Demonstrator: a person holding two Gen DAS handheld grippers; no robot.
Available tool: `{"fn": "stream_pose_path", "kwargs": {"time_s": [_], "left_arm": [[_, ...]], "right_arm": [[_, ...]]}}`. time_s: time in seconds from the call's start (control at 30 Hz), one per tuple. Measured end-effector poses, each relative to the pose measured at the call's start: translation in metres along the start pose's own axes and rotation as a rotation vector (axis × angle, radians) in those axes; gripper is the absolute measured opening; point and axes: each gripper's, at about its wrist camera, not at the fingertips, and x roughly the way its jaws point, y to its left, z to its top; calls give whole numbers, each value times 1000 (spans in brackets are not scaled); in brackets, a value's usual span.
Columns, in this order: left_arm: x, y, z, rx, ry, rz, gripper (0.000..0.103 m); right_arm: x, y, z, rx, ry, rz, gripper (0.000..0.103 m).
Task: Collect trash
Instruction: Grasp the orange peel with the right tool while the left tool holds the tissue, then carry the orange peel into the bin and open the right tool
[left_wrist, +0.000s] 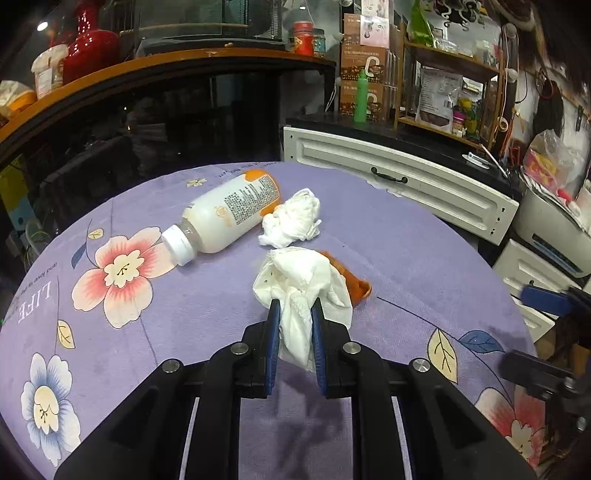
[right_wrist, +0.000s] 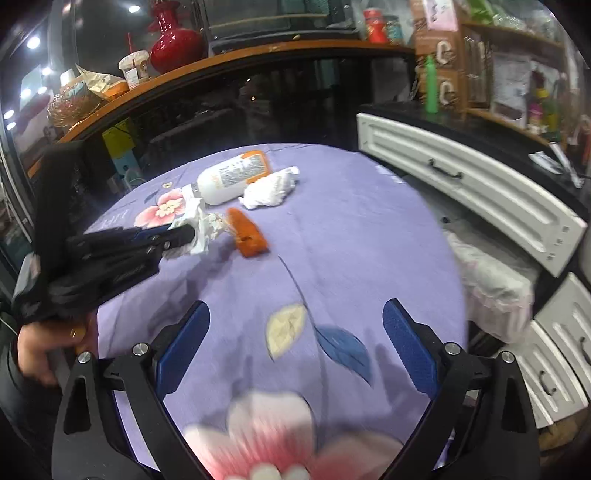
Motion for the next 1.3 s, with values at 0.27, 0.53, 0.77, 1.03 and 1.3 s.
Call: {"fn": "stream_pose_path", "kwargs": {"time_s": [0.27,0.53,0.77,1.03,1.3], "left_arm": [[-24,25,12,-94,-80,21,16],[-23,41,11,-139,-85,49,16],[-15,52,8,-169,-60,58,16],[-13,48,7,-151,-55,56,16],[-12,38,6,-112,-55,55,16]], "right_arm": [[58,16,33,-35,87,37,94],[111,25,52,-64,152,-24,94],[139,33,60,-94,189,-95,77],[127,39,59,-140,144,-117,34],[74,26,42,-87,81,-69,31]]}}
